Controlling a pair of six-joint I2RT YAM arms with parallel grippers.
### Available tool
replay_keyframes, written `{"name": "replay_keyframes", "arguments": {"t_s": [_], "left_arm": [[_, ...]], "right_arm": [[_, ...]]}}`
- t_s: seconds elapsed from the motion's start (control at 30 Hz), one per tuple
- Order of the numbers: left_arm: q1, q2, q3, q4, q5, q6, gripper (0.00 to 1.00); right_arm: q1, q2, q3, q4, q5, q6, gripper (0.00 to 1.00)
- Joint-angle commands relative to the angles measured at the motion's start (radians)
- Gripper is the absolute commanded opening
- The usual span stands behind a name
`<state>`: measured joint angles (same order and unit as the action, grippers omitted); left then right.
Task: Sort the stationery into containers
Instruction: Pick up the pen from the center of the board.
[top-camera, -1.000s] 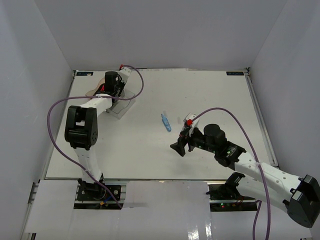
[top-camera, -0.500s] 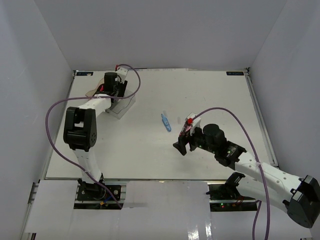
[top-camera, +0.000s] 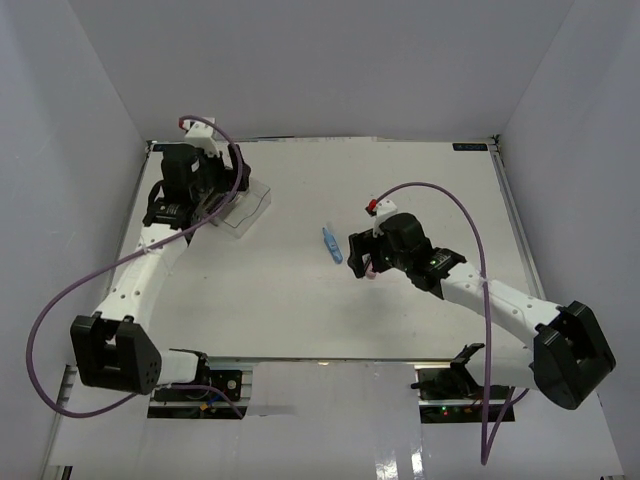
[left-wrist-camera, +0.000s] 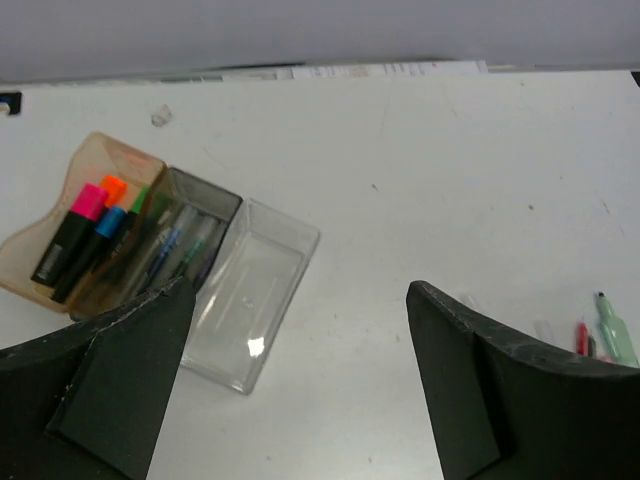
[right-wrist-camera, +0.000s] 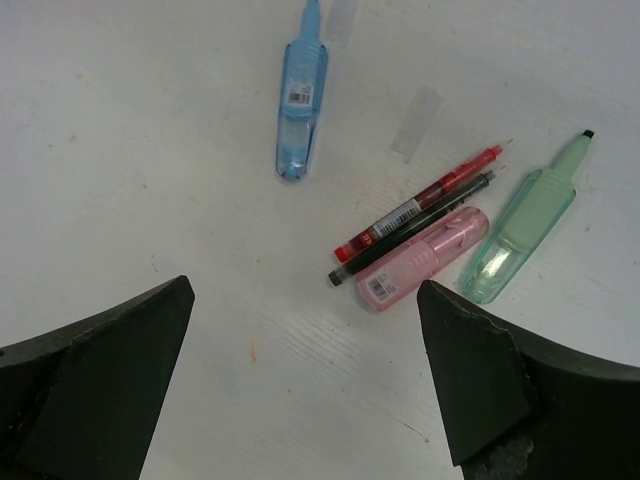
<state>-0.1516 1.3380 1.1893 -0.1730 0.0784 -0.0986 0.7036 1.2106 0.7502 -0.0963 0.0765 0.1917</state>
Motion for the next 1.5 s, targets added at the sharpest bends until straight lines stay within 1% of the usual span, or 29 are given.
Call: {"name": "replay_keyframes", "arguments": {"t_s": [0.0, 0.07, 0.1, 0.13, 0.3, 0.47, 0.63, 0.77, 1.03, 1.33, 1.47], "left_arm": [[0.006, -0.071, -0.123, -0.066, 0.073, -0.095, 0.98], [0.006, -0.121, -0.166, -0.037, 0.067, -0.082, 0.98], [0.006, -0.132, -0.196, -0.028, 0.055, -0.081, 0.98], [0.006, -0.141, -0.209, -0.019, 0.052, -0.079, 0.98], [0.006, -0.155, -0.234, 0.009, 0.046, -0.087, 0.98], [0.006, -0.158, -0.257, 0.015, 0.026, -0.093, 0.98], [0.006, -0.154, -0.258, 0.015, 0.015, -0.09, 0.98], [0.007, -0.155, -0.257, 0.017, 0.034, -0.096, 0.98], [0.006, -0.163, -0.258, 0.017, 0.034, -0.102, 0.98], [0.006, -0.163, -0.26, 0.023, 0.046, -0.107, 0.98], [0.006, -0.165, -0.263, 0.027, 0.067, -0.116, 0.98]], "right_arm": [[-0.016, 0.052, 0.047, -0.029, 0.031, 0.075, 1.0], [-0.016, 0.075, 0.052, -0.028, 0.034, 0.094, 0.99], [-0.016, 0.081, 0.052, -0.028, 0.042, 0.103, 0.96], [-0.016, 0.089, 0.052, -0.025, 0.051, 0.118, 0.95], [-0.016, 0.164, 0.07, -0.013, 0.074, 0.166, 0.92], [-0.013, 0.242, 0.081, 0.015, 0.089, 0.247, 0.81], [-0.012, 0.291, 0.097, 0.024, 0.115, 0.31, 0.67], [-0.007, 0.306, 0.097, 0.044, 0.131, 0.33, 0.62], [-0.007, 0.375, 0.153, 0.046, 0.227, 0.36, 0.55], [-0.006, 0.467, 0.216, 0.006, 0.253, 0.403, 0.52], [-0.006, 0.472, 0.212, -0.006, 0.258, 0.413, 0.5]]}}
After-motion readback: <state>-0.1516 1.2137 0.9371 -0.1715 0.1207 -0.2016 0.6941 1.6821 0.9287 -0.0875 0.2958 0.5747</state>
